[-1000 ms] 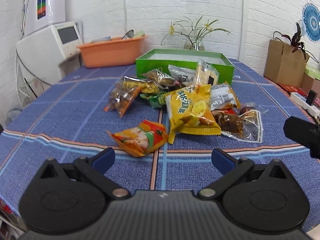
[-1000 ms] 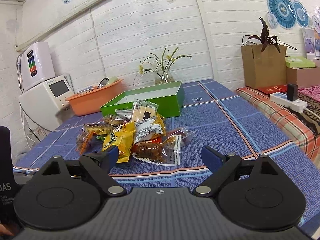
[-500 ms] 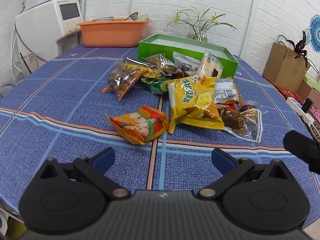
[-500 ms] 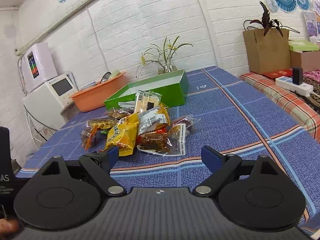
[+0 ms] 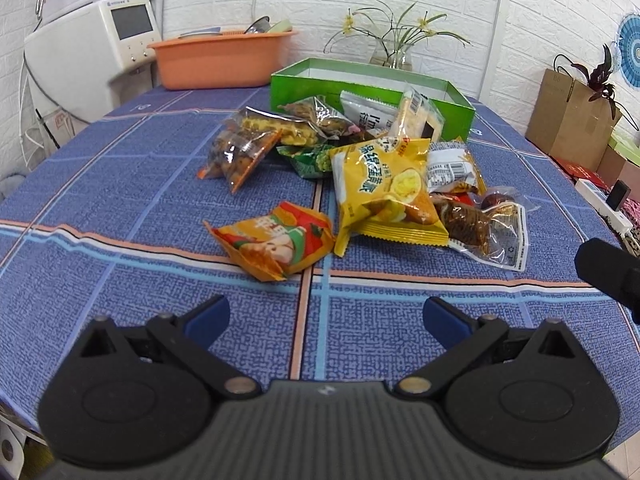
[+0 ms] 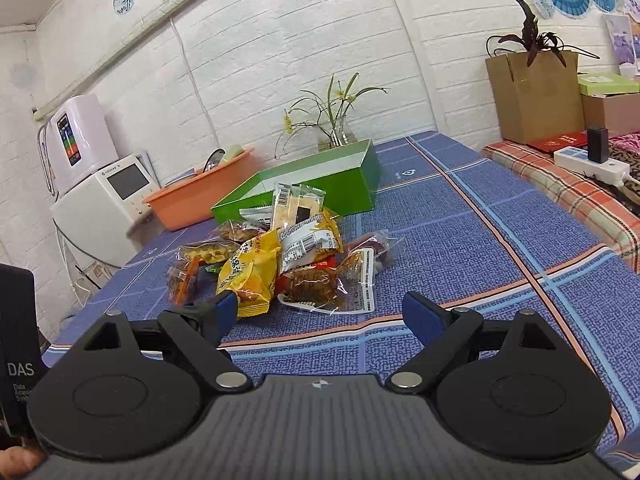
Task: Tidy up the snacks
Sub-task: 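Grasp the orange snack packet with the left gripper while the right grasps a brown jerky pack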
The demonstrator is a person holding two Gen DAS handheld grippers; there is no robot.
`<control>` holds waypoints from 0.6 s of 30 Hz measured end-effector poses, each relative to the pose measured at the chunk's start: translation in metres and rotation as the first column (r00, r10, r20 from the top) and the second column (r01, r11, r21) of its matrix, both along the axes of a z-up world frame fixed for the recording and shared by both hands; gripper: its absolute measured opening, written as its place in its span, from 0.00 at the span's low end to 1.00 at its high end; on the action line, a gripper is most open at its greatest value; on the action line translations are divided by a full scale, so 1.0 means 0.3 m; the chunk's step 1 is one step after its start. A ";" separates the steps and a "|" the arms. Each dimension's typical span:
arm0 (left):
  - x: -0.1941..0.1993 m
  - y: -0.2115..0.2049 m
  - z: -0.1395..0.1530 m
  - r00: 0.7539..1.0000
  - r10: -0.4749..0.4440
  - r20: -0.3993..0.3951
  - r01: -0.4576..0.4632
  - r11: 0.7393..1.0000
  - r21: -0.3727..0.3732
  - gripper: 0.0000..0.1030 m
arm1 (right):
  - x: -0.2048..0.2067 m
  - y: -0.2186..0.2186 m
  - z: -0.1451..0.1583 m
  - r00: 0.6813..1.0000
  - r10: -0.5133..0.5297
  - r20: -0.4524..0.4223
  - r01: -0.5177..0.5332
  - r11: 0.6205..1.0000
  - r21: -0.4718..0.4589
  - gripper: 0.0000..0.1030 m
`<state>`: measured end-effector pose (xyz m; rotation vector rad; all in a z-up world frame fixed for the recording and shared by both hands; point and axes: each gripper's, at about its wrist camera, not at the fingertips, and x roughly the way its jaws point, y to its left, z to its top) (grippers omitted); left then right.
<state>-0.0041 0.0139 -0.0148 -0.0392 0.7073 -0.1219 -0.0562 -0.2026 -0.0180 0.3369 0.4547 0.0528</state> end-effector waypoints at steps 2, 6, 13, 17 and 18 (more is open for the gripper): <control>-0.005 0.009 0.001 1.000 -0.004 0.011 0.004 1.000 0.005 1.00 | 0.011 -0.005 -0.001 1.000 0.012 0.000 -0.012 1.000 -0.002 1.00; -0.026 0.062 0.002 0.998 0.010 0.068 -0.013 0.999 0.038 1.00 | 0.041 -0.015 0.007 0.999 0.029 0.022 -0.027 0.994 -0.105 1.00; 0.060 0.145 0.000 0.999 -0.017 0.049 0.018 1.000 -0.004 0.99 | 0.101 0.014 0.031 0.984 0.176 0.039 -0.152 0.925 -0.348 1.00; 0.133 0.132 0.003 0.995 -0.099 0.023 0.099 0.995 -0.004 0.99 | 0.172 0.046 0.023 0.947 0.321 -0.013 -0.299 0.863 -0.408 1.00; 0.150 0.121 0.003 0.991 -0.128 0.026 0.127 0.992 0.025 0.99 | 0.192 0.056 0.017 0.935 0.354 -0.035 -0.333 0.839 -0.430 1.00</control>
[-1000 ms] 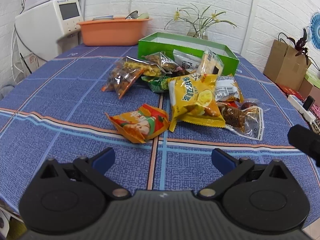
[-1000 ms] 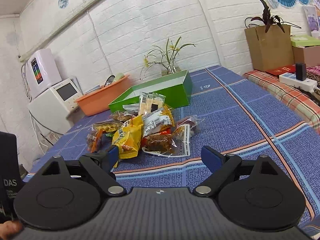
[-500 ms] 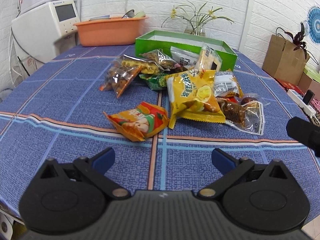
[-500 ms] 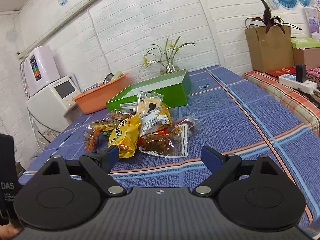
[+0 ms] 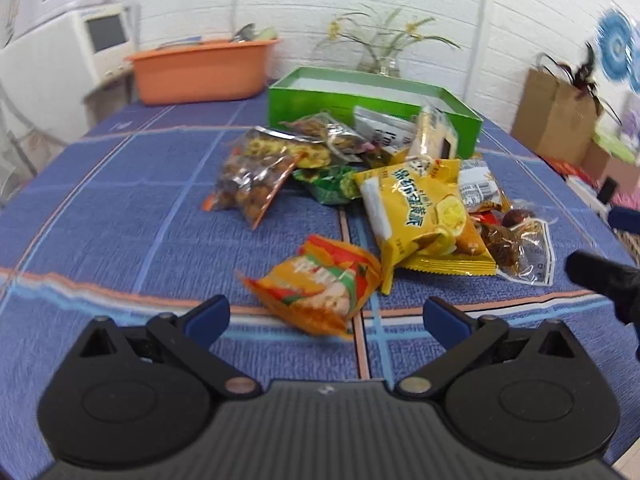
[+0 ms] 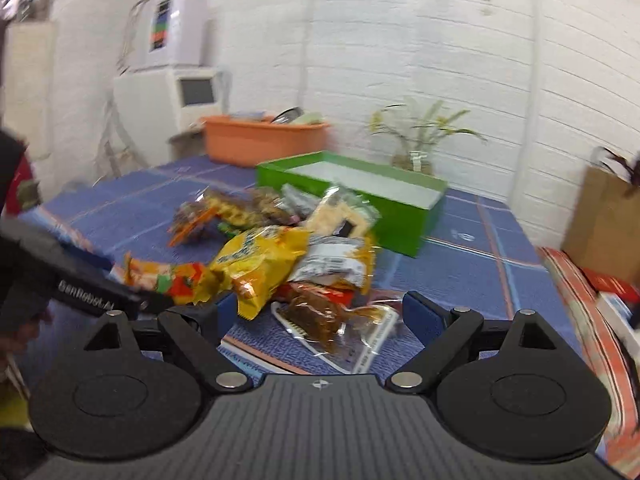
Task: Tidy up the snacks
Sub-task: 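Grasp the orange snack packet with the left gripper while the right grasps a brown jerky pack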
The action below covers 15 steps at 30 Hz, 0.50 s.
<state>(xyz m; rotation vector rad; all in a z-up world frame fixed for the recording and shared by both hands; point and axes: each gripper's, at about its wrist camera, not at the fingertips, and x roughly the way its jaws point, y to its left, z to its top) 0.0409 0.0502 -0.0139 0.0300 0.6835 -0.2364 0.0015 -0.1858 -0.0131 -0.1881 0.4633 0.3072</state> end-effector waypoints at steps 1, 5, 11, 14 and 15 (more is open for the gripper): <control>0.013 -0.010 -0.001 1.000 -0.019 0.005 0.019 0.999 0.029 0.99 | 0.019 0.010 -0.007 1.000 0.026 -0.014 -0.027 0.999 -0.031 1.00; 0.063 -0.006 -0.004 0.990 -0.142 0.024 0.141 0.990 0.022 1.00 | 0.095 0.038 -0.027 0.990 0.131 -0.044 -0.136 0.983 -0.121 1.00; 0.147 -0.009 -0.023 0.976 -0.212 -0.041 0.214 0.975 0.067 0.99 | 0.234 0.039 -0.095 0.965 0.189 -0.184 -0.219 0.963 -0.160 1.00; 0.138 -0.023 -0.030 0.960 -0.276 -0.049 0.280 0.951 0.131 0.99 | 0.244 0.038 -0.122 0.952 0.222 -0.210 -0.260 0.950 -0.174 1.00; 0.141 -0.034 -0.040 0.953 -0.297 -0.060 0.303 0.935 0.185 1.00 | 0.245 0.036 -0.121 0.948 0.239 -0.211 -0.275 0.948 -0.161 1.00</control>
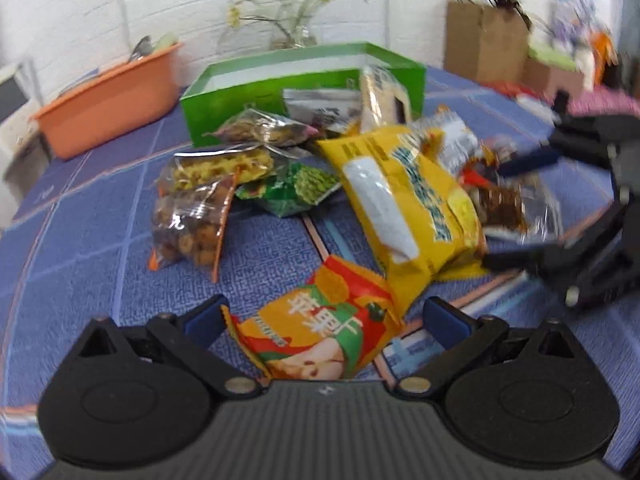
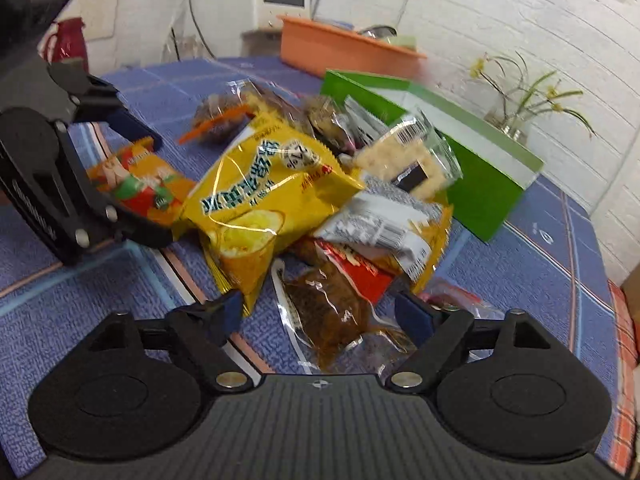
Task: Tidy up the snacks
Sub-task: 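Grasp the orange snack packet with the left gripper while the right grasps a brown jerky pack, then drop the orange packet and brown jerky pack into the green box with both grippers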
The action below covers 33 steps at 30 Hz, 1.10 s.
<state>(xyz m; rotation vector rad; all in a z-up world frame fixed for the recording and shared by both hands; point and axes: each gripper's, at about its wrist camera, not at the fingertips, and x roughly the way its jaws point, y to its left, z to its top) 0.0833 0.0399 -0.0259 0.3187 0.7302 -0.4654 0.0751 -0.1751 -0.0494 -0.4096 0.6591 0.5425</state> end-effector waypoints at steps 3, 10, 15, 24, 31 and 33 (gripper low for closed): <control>0.018 0.006 0.001 0.999 -0.052 0.003 0.052 0.999 0.006 1.00 | 0.016 0.002 0.003 1.000 0.005 -0.019 -0.005 1.000 0.013 0.92; 0.070 0.055 -0.003 0.989 -0.128 -0.068 0.121 0.987 -0.102 0.82 | -0.005 -0.011 0.008 1.000 0.019 -0.018 -0.019 1.000 -0.017 0.81; 0.024 0.087 0.027 0.989 -0.097 -0.108 0.078 0.983 -0.165 0.60 | -0.046 -0.004 0.019 1.000 0.019 -0.006 -0.020 0.997 -0.070 0.75; -0.091 0.239 0.059 0.983 0.006 -0.184 -0.067 0.944 -0.324 0.59 | -0.137 -0.040 0.071 0.999 0.007 -0.054 -0.003 0.997 0.076 0.75; -0.139 0.307 0.151 0.988 0.030 -0.149 -0.094 0.892 -0.443 0.59 | -0.123 -0.095 0.090 0.979 -0.046 -0.200 0.111 0.939 0.324 0.75; -0.128 0.293 0.184 0.993 0.030 -0.110 -0.076 0.895 -0.440 0.59 | -0.115 -0.099 0.106 0.975 -0.042 -0.220 0.124 0.919 0.374 0.75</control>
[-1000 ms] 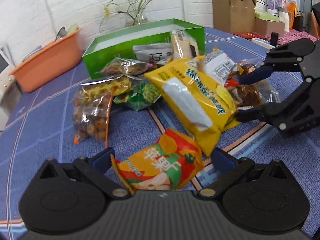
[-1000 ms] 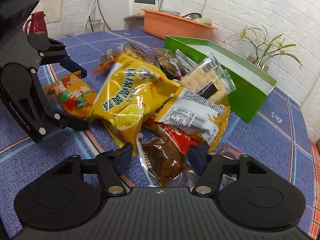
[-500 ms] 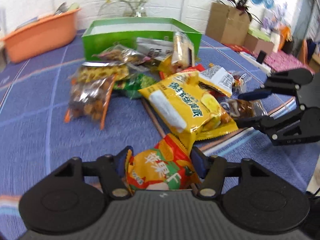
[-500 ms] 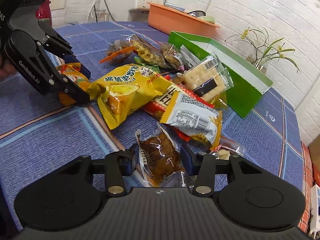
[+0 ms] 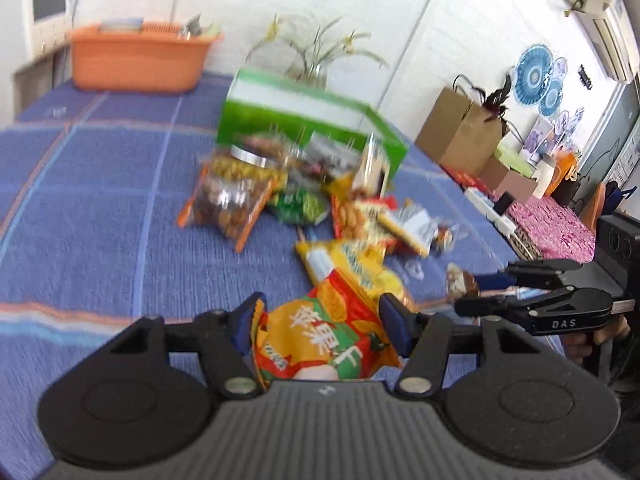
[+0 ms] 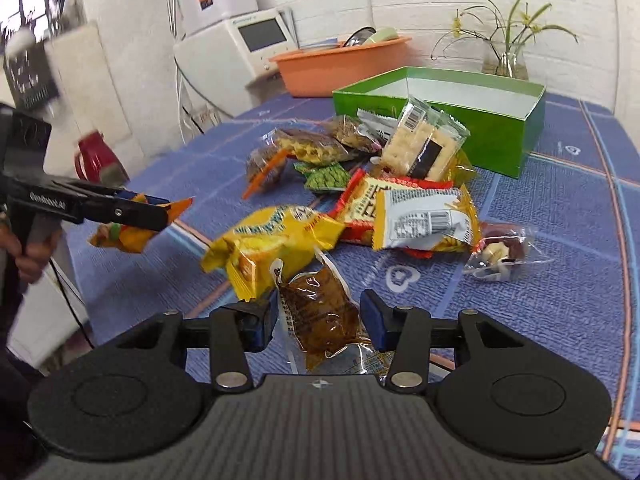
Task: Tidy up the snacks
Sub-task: 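Drop the orange packet and brown jerky pack into the green box with both grippers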
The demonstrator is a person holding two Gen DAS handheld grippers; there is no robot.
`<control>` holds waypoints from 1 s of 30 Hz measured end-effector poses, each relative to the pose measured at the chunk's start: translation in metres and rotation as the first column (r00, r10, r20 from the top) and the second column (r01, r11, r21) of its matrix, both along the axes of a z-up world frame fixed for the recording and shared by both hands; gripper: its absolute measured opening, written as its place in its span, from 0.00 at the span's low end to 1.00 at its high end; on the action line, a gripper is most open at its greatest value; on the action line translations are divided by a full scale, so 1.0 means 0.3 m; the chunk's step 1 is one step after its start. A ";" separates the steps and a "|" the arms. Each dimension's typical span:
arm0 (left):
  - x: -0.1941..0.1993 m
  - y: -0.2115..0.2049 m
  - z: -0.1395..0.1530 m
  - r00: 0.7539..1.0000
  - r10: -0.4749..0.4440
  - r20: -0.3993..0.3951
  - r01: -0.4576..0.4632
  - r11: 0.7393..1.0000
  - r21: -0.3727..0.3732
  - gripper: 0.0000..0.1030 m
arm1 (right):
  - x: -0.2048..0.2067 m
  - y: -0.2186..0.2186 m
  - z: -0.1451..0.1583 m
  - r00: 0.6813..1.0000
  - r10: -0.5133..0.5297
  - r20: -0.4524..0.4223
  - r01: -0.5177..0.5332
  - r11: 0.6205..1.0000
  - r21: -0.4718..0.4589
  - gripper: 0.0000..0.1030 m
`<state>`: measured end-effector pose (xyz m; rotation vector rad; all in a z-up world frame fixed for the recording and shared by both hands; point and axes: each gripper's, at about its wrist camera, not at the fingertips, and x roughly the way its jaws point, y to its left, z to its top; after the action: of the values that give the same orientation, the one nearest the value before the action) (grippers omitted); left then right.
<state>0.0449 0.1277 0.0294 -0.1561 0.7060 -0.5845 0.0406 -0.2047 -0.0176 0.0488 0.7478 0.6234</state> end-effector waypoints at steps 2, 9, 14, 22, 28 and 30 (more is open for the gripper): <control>0.038 -0.021 0.030 0.999 -0.006 0.039 0.005 1.000 0.004 0.59 | 0.015 0.002 0.031 1.000 0.000 0.028 -0.001 0.999 0.038 0.75; 0.325 -0.151 0.147 0.989 0.043 0.139 -0.035 0.998 -0.061 0.59 | 0.196 -0.021 0.191 0.952 -0.141 0.272 0.101 0.983 0.155 0.76; 0.573 -0.269 0.186 0.973 0.130 0.190 -0.120 0.991 -0.064 0.59 | 0.458 -0.063 0.214 0.904 -0.282 0.321 0.237 0.956 0.172 0.77; 0.869 -0.431 0.144 0.971 0.127 0.204 -0.130 0.991 0.005 0.59 | 0.832 -0.115 0.048 0.925 -0.370 0.090 0.350 0.919 0.181 0.77; 0.926 -0.438 0.068 0.984 0.109 0.141 -0.111 0.994 0.007 0.61 | 0.893 -0.146 -0.002 0.913 -0.407 -0.012 0.402 0.895 0.196 0.88; 0.901 -0.418 0.070 0.982 0.117 0.149 -0.119 0.993 0.004 0.62 | 0.867 -0.163 0.009 0.907 -0.421 0.005 0.410 0.888 0.207 0.91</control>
<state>0.3152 0.0023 0.0505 -0.1401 0.5516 -0.4726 0.3006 -0.2535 -0.0149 0.3719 0.5977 0.2845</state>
